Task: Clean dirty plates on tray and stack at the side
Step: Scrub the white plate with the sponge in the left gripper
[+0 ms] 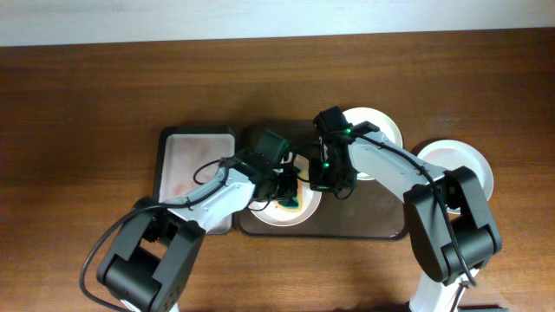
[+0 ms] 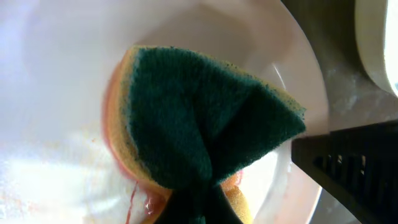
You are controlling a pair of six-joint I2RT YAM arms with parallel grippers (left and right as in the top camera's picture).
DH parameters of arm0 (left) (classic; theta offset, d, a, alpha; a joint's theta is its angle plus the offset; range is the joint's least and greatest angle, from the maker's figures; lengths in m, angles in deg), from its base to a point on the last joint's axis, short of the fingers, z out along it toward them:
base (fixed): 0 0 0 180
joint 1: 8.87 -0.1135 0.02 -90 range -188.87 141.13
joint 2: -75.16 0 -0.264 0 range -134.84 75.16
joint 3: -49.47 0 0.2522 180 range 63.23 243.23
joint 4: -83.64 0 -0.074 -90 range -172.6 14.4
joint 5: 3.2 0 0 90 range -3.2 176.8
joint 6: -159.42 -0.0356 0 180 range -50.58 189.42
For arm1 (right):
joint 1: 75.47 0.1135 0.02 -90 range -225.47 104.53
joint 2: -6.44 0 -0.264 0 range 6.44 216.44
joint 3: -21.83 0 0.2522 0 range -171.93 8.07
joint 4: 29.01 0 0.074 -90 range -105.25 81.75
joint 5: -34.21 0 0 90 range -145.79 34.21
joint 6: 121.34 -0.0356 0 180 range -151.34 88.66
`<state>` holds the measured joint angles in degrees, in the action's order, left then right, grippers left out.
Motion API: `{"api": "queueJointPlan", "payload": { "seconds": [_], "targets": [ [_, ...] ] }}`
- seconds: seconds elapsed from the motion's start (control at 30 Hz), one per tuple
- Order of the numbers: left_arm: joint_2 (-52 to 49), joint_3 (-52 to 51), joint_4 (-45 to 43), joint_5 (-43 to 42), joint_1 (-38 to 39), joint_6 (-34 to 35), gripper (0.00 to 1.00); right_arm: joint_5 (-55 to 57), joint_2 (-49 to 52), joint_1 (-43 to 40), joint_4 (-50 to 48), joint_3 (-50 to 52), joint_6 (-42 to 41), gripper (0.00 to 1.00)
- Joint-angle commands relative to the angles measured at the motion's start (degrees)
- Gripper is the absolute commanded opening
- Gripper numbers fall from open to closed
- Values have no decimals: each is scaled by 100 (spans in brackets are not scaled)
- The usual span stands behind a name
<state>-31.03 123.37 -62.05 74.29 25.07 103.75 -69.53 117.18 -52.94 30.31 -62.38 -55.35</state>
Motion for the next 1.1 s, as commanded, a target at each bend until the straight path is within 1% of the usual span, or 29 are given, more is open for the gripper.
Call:
{"api": "queueJointPlan", "payload": {
  "seconds": [0.0,0.13,0.3,0.4,0.43,0.5,0.53,0.6,0.73,0.9,0.97,1.07],
  "targets": [
    [-352,-11,177,1300,90,39,0,22,-66,33,9,50,-50,4],
    [-352,-9,841,2068,85,42,0,26,-66,33,59,50,-50,4],
    [-267,-7,1235,2162,-26,42,0,26,-66,33,120,50,-50,4],
    [146,-2,1322,2157,-254,39,0,28,-66,28,160,50,-52,4],
    [315,-2,1325,2118,-302,37,0,26,-66,28,157,50,-52,4],
    [789,-2,1285,1784,-297,37,0,26,-66,28,157,50,-52,4],
    [973,-2,1172,1414,-297,37,0,26,-66,28,155,50,-52,4],
    [1027,-4,876,820,-297,42,0,26,-66,28,157,50,-50,4],
    [903,-11,584,758,-293,44,0,24,-66,28,157,50,-50,4],
    [297,-11,627,761,-293,39,0,24,-66,28,186,50,-50,4],
    [94,-11,706,925,-299,39,0,24,-66,28,201,50,-50,4],
    [70,4,1023,1969,-299,37,0,26,-66,28,219,50,-50,4]
  ]
}}
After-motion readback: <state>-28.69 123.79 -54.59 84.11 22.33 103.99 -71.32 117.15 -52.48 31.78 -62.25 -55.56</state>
